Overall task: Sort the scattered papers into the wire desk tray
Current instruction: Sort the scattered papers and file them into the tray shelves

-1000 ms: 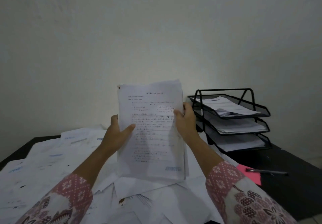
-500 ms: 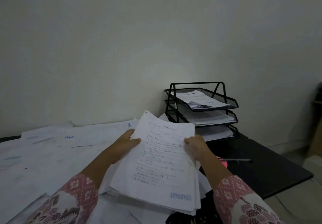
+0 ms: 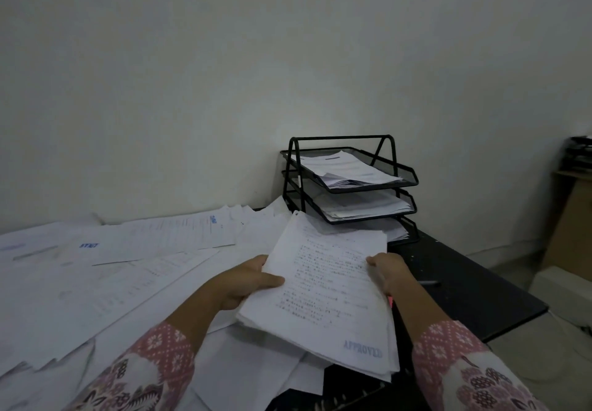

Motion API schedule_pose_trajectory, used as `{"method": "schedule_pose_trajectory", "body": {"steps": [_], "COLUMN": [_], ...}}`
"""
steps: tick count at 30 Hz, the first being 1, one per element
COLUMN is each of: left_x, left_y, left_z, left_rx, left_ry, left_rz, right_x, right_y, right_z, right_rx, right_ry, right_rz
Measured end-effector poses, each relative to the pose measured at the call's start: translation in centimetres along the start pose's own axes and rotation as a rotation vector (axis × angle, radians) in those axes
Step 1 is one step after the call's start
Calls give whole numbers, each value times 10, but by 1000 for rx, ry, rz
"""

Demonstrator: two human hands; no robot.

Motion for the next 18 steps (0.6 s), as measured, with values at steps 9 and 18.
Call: {"method": "schedule_pose_trajectory", "body": {"steps": [9,18], "left_x": [23,38], "left_y": [-19,-60], "left_z": [14,23], "left_rx": [102,-17], "left_ry": [-7,25], "left_rz": [58,-22], "right_x": [29,36], "right_y": [35,73], "right_z": [-5,7], "right_rx": [120,-203], "right_ry": [-28,-89], "right_rz": [60,60]}}
Point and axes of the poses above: each hand's wrist, its own x-axis towards the middle knuckle, its own y-axis out of the back of the hand, z = x × y, the point moved 8 cm from there along x, towards the middle knuckle, and after that the axes turned 9 degrees about y, right-handed, at the moved point
